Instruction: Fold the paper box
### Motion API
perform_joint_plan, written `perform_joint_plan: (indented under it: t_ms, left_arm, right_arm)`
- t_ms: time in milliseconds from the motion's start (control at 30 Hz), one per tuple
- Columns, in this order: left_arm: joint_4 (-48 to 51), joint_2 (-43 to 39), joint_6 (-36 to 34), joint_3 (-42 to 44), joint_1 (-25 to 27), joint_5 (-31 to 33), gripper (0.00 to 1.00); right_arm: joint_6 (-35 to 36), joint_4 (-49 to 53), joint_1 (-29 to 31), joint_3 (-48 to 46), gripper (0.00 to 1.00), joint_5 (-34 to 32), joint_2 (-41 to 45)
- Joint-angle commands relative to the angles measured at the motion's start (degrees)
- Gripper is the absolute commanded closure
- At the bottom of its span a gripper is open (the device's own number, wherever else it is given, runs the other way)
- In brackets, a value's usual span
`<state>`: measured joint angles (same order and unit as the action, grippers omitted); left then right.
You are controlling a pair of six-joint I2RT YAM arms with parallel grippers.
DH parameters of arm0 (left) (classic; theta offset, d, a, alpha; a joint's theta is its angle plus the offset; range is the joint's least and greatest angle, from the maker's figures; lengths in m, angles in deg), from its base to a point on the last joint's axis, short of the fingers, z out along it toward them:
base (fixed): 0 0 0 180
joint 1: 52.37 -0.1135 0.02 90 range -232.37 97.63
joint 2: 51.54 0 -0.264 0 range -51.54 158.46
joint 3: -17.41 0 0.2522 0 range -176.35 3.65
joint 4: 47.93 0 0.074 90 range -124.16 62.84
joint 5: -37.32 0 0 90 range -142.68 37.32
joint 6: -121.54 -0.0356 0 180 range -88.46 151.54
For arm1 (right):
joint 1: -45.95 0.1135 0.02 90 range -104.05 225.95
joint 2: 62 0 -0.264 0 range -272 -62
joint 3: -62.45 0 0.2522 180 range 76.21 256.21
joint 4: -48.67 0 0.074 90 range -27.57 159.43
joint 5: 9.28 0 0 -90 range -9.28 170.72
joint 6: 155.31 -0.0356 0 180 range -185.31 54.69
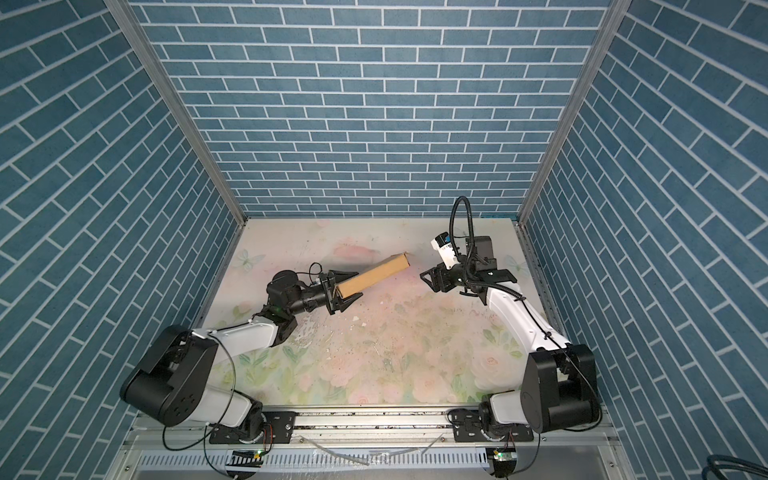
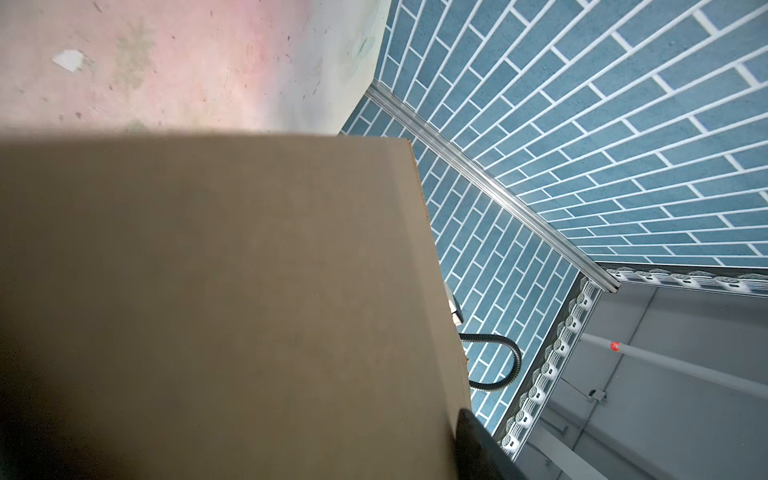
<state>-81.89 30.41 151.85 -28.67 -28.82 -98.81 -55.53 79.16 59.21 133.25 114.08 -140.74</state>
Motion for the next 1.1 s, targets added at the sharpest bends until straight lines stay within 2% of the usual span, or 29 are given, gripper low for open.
perform_joint_plan:
  t_ms: [0, 267, 367, 533, 633, 833, 1067]
  left_arm:
    - [15.0, -2.4, 11.3, -0.5, 0.1, -0.8, 0.74]
    - [26.0, -4.5, 10.8, -3.2, 0.0, -5.5, 0.73]
    - [30.4, -4.5, 9.5, -5.6, -0.1, -7.7, 0.73]
    - [36.8, -3.6, 7.2, -9.6, -0.1, -12.3, 0.73]
    - [42.5, -3.5, 4.1, -11.7, -0.2, -14.7, 0.73]
    - [50.4, -3.5, 0.0, -14.5, -0.3, -17.9, 0.73]
    - [52.0, -1.7, -2.3, -16.5, -0.6, -19.3, 0.74]
  right_arm:
    - [11.4, 1.1, -0.6, -1.3, 0.27, 6.3, -0.6]
    - [24.2, 6.5, -2.3, -1.9, 0.28, 19.2, -1.2]
    - [30.0, 13.0, -2.6, 0.5, 0.29, 23.9, -3.0]
    - [38.0, 21.9, -2.6, 3.5, 0.29, 26.4, -5.2]
    - [39.2, 22.4, -2.6, 3.2, 0.3, 25.7, -4.1]
    - [38.9, 17.1, -2.9, 0.1, 0.29, 25.0, -0.1]
    - [43.1, 20.1, -3.1, 1.0, 0.28, 32.3, -0.6]
